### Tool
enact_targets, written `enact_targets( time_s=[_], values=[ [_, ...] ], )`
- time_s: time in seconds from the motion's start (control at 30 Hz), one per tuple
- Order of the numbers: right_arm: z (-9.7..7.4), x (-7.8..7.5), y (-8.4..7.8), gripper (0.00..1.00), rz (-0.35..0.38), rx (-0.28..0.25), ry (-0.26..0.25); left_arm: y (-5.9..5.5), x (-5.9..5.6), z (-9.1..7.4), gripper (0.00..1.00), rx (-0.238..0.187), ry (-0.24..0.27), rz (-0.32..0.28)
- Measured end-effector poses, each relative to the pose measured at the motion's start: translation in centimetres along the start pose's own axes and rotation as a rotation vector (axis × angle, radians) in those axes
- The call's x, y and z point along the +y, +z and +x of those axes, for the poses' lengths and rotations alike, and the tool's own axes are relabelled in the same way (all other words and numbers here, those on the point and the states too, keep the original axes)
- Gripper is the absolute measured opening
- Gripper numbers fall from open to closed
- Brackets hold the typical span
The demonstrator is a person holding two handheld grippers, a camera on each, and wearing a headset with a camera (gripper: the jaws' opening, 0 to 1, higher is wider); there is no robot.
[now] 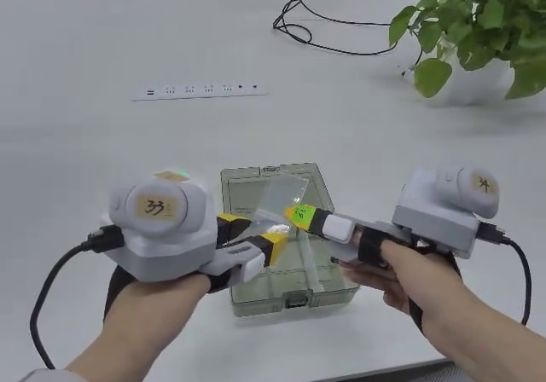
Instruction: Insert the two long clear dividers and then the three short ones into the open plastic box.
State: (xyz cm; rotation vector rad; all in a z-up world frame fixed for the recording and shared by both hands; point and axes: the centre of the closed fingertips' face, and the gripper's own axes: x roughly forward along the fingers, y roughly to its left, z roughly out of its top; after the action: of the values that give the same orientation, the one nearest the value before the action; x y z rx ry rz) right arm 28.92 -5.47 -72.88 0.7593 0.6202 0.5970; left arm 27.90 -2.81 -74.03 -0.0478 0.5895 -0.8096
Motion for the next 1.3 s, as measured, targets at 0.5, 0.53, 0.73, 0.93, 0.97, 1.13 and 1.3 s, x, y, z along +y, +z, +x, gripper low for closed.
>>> enact_targets(
  time_s=[0.5,0.53,0.73,0.93,0.97,1.13,1.3],
  values=[
    [0.0,-0.4,-0.1,0.02,0.007,0.033,-0.023,-0.2,0.0,0.1,0.41,0.003,-0.006,0.037],
    [-0.1,-0.5,0.0,0.02,0.01,0.034,-0.025,-0.2,0.1,0.0,0.45,0.002,-0.006,0.042],
    [-0.2,-0.7,0.2,0.02,0.008,0.04,-0.034,-0.4,0.6,-0.5,0.64,-0.002,-0.018,0.053],
    [-0.4,-0.7,0.1,0.02,0.011,0.047,-0.037,-0.5,0.6,-0.7,0.91,-0.006,-0.046,0.087],
    [-0.4,-0.7,0.1,0.02,0.013,0.05,-0.037,-0.6,0.6,-0.8,0.95,-0.005,-0.051,0.096],
    [-0.3,-0.7,0.0,0.02,0.016,0.053,-0.04,-1.1,0.4,-0.9,1.0,0.015,-0.078,0.133],
    [-0.3,-0.7,-0.1,0.02,0.014,0.063,-0.048,-1.5,0.6,-1.1,1.0,0.032,-0.082,0.148]
  ],
)
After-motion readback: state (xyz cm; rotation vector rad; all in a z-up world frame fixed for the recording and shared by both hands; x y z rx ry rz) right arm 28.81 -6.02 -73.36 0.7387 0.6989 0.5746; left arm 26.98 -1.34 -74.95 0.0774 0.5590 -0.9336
